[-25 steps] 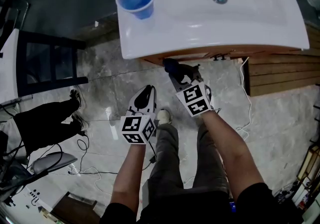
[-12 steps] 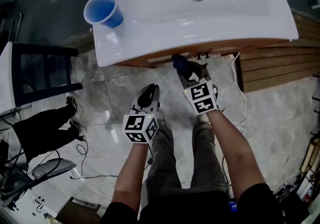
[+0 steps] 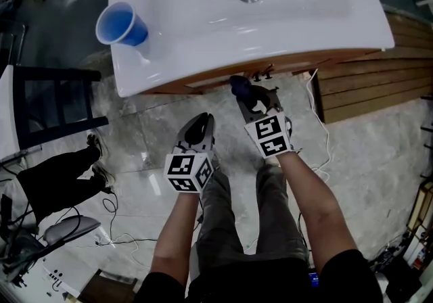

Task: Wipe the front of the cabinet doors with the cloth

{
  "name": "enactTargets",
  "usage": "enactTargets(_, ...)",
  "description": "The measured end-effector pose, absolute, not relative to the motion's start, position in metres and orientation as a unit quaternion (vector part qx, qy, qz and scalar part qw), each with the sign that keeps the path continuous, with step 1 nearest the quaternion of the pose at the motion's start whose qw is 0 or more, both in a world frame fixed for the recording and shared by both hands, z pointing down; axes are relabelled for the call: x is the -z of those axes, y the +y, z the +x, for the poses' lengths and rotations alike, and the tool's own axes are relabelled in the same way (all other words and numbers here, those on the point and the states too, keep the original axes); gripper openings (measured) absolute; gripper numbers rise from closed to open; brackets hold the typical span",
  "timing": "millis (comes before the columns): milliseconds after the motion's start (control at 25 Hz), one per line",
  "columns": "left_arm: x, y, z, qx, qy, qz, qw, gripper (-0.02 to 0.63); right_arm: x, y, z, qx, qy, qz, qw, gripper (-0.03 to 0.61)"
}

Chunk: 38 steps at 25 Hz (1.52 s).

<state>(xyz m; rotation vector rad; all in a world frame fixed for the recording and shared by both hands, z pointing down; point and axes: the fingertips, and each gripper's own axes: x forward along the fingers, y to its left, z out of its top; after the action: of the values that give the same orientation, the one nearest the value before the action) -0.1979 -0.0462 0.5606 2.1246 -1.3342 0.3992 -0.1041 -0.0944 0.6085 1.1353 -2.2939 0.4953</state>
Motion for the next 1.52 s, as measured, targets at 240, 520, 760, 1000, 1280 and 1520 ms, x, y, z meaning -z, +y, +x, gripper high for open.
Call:
enactTargets(240, -0.552, -0.043, -0.187, -0.149, -0.496, 0.802, 0.298, 0.046, -0.592, -0.073, -0.108, -0.186, -0.86, 0.402, 0.251, 0.153)
enactTargets(520, -0.538, -0.024, -0.164, -0.164, -0.482, 0.808, 0.298, 0.046, -0.558, -0.046, -0.101, -0.191, -0.869, 0.391, 0.237, 0.153)
enactTargets(760, -0.517, -0.006, -0.134, -0.164, -0.466, 0.813, 0.309, 0.046, -0.521, -0.03, -0.084, -0.189, -0.876, 0.381, 0.227, 0.153)
enactTargets(1000, -0.499, 0.001, -0.116, -0.171, -0.475, 0.809, 0.302, 0.046, -0.497, -0.02, -0.062, -0.189, -0.884, 0.37, 0.214, 0.153)
enactTargets(1280, -0.473, -0.006, -0.098, -0.139, -0.518, 0.791, 0.292, 0.046, -0.478, -0.017, -0.036, -0.178, -0.894, 0.357, 0.205, 0.153)
enactTargets(1520, -0.466, -0.01, -0.095, -0.136, -0.506, 0.801, 0.29, 0.046, -0.478, -0.028, -0.032, -0.176, -0.888, 0.371, 0.205, 0.153)
